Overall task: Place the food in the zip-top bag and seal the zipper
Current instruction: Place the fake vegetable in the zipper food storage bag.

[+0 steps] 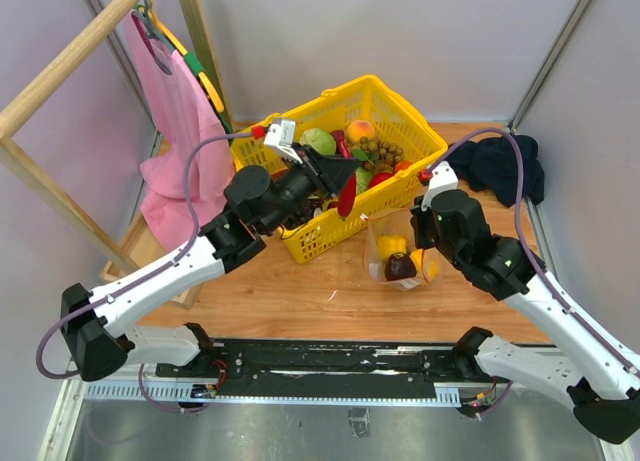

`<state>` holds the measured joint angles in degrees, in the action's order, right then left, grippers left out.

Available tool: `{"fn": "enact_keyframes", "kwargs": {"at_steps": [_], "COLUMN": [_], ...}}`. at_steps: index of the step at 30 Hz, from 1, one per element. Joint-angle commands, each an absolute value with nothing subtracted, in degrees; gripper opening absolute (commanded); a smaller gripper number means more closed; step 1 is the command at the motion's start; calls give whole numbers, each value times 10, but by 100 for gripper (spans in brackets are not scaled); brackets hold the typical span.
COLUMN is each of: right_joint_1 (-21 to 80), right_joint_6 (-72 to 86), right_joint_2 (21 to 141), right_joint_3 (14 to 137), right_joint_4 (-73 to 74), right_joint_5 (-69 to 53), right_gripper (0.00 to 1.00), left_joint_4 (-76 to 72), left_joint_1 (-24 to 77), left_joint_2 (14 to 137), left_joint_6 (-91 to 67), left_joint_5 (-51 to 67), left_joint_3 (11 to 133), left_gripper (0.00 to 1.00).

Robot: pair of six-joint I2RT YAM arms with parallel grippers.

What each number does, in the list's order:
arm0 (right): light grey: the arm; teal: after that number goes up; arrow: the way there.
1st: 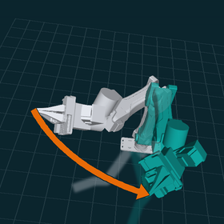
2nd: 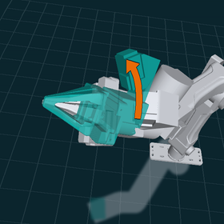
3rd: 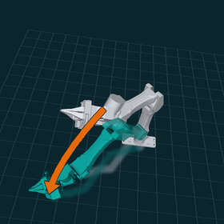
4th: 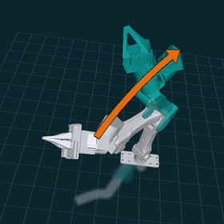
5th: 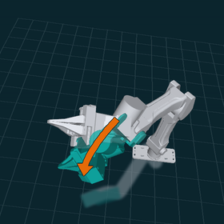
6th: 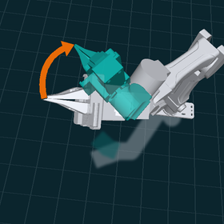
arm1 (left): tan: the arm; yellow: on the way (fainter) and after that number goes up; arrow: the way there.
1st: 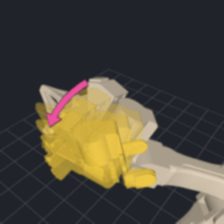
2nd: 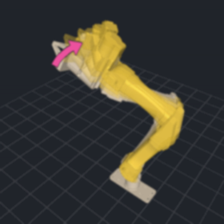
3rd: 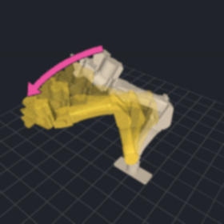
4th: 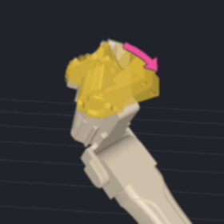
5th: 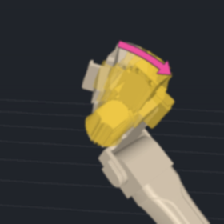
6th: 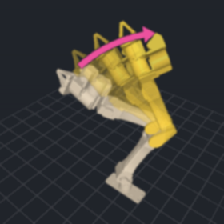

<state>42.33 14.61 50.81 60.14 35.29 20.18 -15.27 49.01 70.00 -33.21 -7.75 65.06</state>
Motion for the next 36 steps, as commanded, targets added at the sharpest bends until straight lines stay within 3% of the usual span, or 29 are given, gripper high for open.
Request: {"fn": "enact_keyframes", "kwargs": {"at_steps": [1, 13, 23, 36], "right_joint_1": [417, 417, 416, 417], "right_joint_6": [170, 180, 176, 174], "right_joint_2": [493, 480, 461, 454], "right_joint_3": [604, 594, 591, 594], "right_joint_4": [328, 320, 321, 327], "right_joint_5": [194, 179, 171, 159], "right_gripper": [1, 1, 1, 1], "left_joint_4": [-271, -545, -643, -474], "left_joint_1": [537, 622, 664, 664], "left_joint_2": [688, 738, 783, 835], "left_joint_6": [-362, -248, 32, 256], "left_joint_5": [-111, -30, 76, 105], "left_joint_3": [613, 523, 444, 484], "left_gripper": [0, 0, 4, 17]}}
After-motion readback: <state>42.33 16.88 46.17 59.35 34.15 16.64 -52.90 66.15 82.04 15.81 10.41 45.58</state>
